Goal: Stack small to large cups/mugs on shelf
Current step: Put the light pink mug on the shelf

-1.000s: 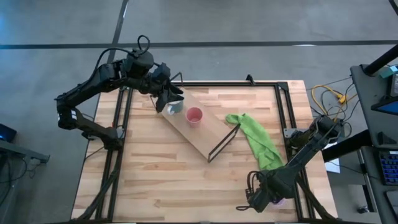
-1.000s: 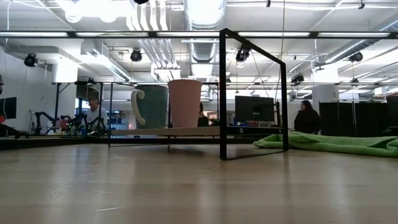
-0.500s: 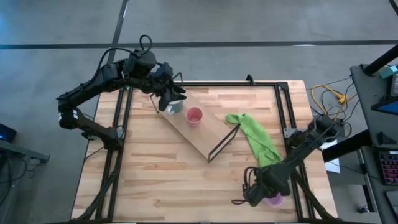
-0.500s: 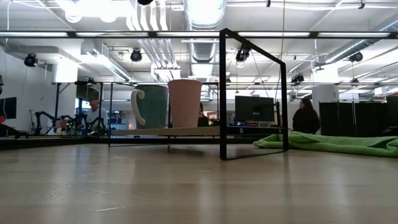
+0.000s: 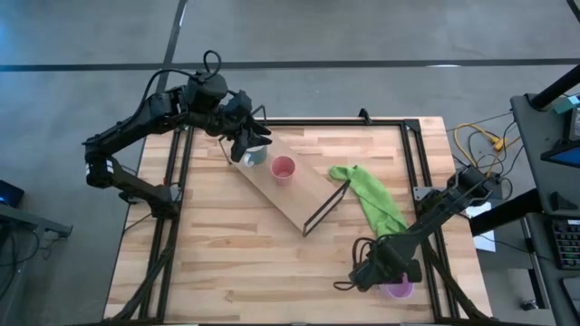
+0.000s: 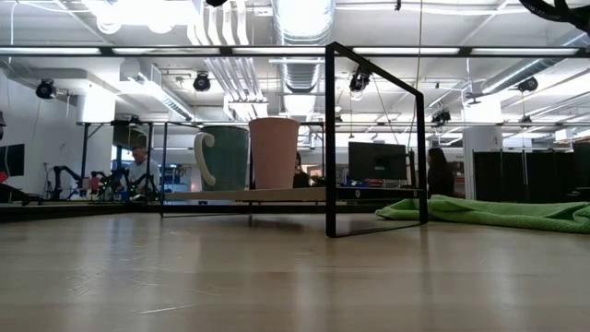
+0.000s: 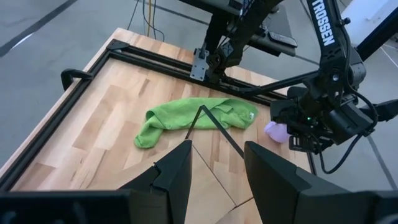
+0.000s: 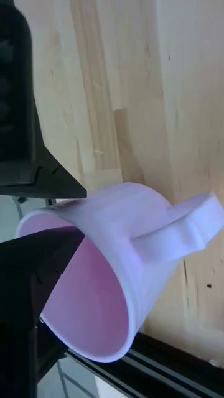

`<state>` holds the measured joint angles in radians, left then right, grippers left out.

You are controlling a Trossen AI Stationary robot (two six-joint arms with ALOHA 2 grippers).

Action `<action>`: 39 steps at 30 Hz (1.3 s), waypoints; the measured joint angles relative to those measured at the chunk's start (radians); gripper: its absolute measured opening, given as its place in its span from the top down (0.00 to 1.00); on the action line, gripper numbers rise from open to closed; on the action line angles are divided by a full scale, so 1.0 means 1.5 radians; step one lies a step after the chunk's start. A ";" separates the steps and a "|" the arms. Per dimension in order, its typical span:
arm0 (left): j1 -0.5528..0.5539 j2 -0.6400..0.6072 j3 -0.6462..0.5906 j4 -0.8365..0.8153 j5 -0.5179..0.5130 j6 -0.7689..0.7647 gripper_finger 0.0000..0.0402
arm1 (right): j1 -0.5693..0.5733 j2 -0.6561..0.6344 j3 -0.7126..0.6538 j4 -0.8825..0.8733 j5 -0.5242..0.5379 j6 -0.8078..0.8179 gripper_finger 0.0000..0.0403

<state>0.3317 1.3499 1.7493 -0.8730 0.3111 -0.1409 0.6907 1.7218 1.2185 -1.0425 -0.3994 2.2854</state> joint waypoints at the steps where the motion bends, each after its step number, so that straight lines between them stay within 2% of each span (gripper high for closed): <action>1: 0.000 0.000 0.000 0.000 0.000 0.000 0.67 | 0.000 0.000 0.000 0.000 0.002 0.000 0.81; 5: 0.000 0.000 0.000 0.000 0.000 0.000 0.67 | 0.000 0.000 0.000 0.003 0.005 -0.012 0.85; 9: 0.000 0.000 0.000 0.000 0.000 0.000 0.67 | 0.001 0.000 0.000 0.006 0.008 -0.034 0.96; 13: 0.000 0.000 0.000 0.000 0.000 0.000 0.67 | 0.002 0.000 0.013 0.007 0.014 -0.098 0.97; 17: 0.000 0.000 0.000 0.000 0.000 0.000 0.67 | 0.002 0.000 0.046 -0.004 0.062 -0.168 0.97; 23: 0.000 0.000 0.000 0.000 0.000 0.000 0.67 | 0.002 0.000 0.124 -0.063 0.095 -0.287 0.98; 30: 0.000 0.000 0.000 -0.001 0.000 -0.005 0.67 | -0.001 0.000 0.239 -0.229 0.164 -0.406 0.98; 36: 0.000 -0.001 0.000 -0.001 0.000 -0.006 0.67 | -0.027 0.000 0.347 -0.352 0.173 -0.448 0.98; 39: 0.000 -0.003 0.000 -0.001 0.000 -0.006 0.67 | -0.045 0.000 0.393 -0.350 0.204 -0.471 0.98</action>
<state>0.3317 1.3447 1.7489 -0.8745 0.3107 -0.1505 0.6227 1.7214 1.8073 -1.5679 -0.0932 1.5783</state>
